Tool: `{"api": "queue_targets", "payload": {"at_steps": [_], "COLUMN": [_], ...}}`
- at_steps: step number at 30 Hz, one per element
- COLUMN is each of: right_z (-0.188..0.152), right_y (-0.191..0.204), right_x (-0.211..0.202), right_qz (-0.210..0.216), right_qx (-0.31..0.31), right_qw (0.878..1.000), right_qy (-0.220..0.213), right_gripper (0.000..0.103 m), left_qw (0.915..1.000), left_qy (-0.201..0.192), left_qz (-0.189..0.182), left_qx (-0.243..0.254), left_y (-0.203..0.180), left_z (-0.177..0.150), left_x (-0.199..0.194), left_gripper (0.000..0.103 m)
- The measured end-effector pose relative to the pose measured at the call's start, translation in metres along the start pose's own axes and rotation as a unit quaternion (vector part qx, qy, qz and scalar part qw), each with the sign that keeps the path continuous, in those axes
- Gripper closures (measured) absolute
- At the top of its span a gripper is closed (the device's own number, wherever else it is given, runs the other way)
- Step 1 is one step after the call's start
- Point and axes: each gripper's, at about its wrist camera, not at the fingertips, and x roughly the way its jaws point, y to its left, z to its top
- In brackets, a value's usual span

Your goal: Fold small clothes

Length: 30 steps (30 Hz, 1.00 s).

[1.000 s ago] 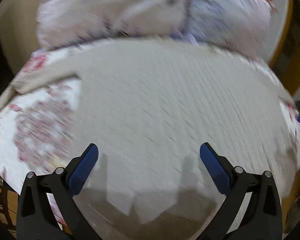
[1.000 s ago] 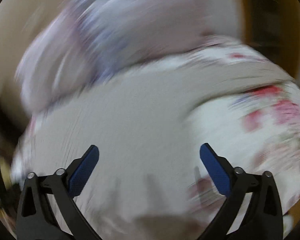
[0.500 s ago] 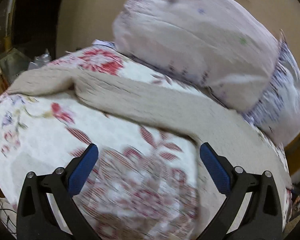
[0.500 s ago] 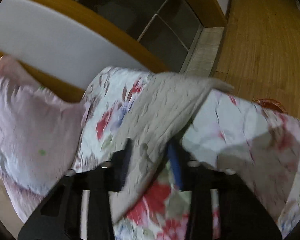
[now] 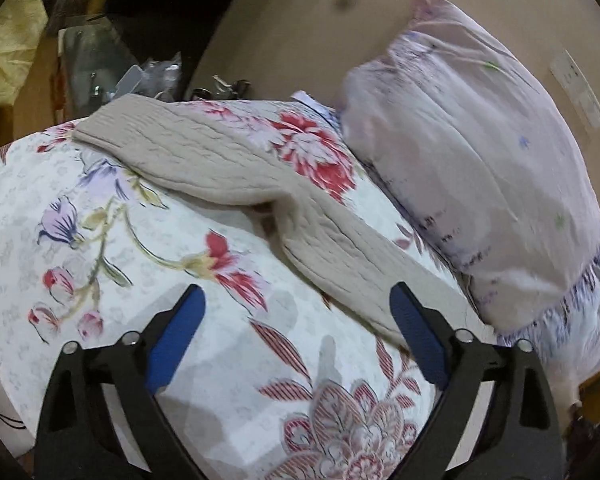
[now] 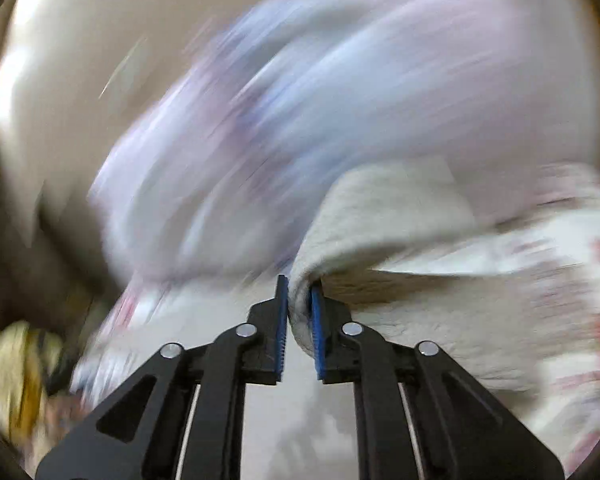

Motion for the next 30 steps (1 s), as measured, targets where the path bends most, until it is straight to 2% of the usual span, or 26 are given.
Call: {"api": "queue_targets", "payload": {"at_steps": [1,2,3,4,5,7,12,15,18,19,20,21,22,23,24,26,27,28,30], "right_z": [-0.013,-0.021,-0.027,-0.031,-0.031,-0.030,-0.036,-0.047,-0.055,-0.058,-0.062,-0.064,-0.066,-0.068,-0.070,-0.073,-0.073,-0.073,-0.073], "right_y": [0.028,0.042,0.052,0.057,0.056,0.044,-0.012,-0.038,-0.059,-0.063,-0.069,-0.074,-0.076,-0.080,-0.082,-0.084,-0.084,-0.084,-0.086], "right_x": [0.030,0.042,0.048,0.048,0.046,0.032,-0.015,-0.030,-0.034,-0.034,-0.035,-0.034,-0.033,-0.032,-0.033,-0.037,-0.040,-0.045,-0.057], "right_qz": [0.018,0.020,0.020,0.018,0.013,0.005,-0.028,-0.050,-0.059,-0.062,-0.067,-0.068,-0.067,-0.065,-0.065,-0.065,-0.067,-0.069,-0.081], "right_qx": [-0.028,-0.043,-0.056,-0.063,-0.063,-0.040,0.032,0.063,0.091,0.096,0.104,0.111,0.116,0.123,0.126,0.126,0.124,0.121,0.111], "right_qw": [0.998,0.996,0.996,0.996,0.997,0.999,0.999,0.997,0.994,0.993,0.992,0.991,0.991,0.990,0.990,0.990,0.990,0.990,0.990], "right_qy": [0.051,0.070,0.072,0.064,0.051,0.029,0.004,0.006,0.010,0.010,0.012,0.015,0.017,0.019,0.020,0.018,0.015,0.011,-0.004], "right_gripper": [0.062,0.053,0.051,0.044,0.035,0.026,0.020,0.020,0.020,0.020,0.020,0.020,0.020,0.020,0.020,0.020,0.020,0.020,0.019], "left_qw": [1.0000,0.9999,0.9998,0.9997,0.9997,0.9997,0.9949,0.9905,0.9843,0.9816,0.9749,0.9709,0.9653,0.9601,0.9574,0.9665,0.9765,0.9816,0.9922], "left_qy": [-0.004,-0.011,-0.017,-0.020,-0.020,-0.017,-0.008,0.016,0.026,0.029,0.035,0.040,0.045,0.052,0.057,0.040,0.024,0.018,0.010], "left_qz": [0.005,0.009,0.011,0.015,0.014,0.013,-0.020,-0.028,-0.037,-0.046,-0.066,-0.071,-0.078,-0.084,-0.085,-0.064,-0.056,-0.057,-0.089], "left_qx": [-0.001,-0.003,-0.003,-0.003,-0.002,-0.006,-0.098,-0.134,-0.171,-0.183,-0.210,-0.225,-0.245,-0.261,-0.270,-0.245,-0.207,-0.182,-0.086], "left_y": [0.002,0.004,0.006,0.010,0.011,0.016,0.045,0.053,0.059,0.061,0.066,0.068,0.072,0.075,0.077,0.067,0.049,0.035,-0.025], "left_z": [0.002,0.004,0.007,0.010,0.015,0.023,0.044,0.056,0.060,0.061,0.062,0.061,0.060,0.059,0.059,0.063,0.067,0.070,0.073], "left_x": [-0.001,-0.003,-0.004,-0.004,-0.003,0.002,0.016,0.023,0.026,0.028,0.033,0.036,0.041,0.048,0.054,0.051,0.044,0.040,0.026], "left_gripper": [0.012,0.012,0.011,0.010,0.010,0.010,0.013,0.027,0.030,0.035,0.039,0.048,0.064,0.074,0.091,0.095,0.095,0.096,0.096]}}
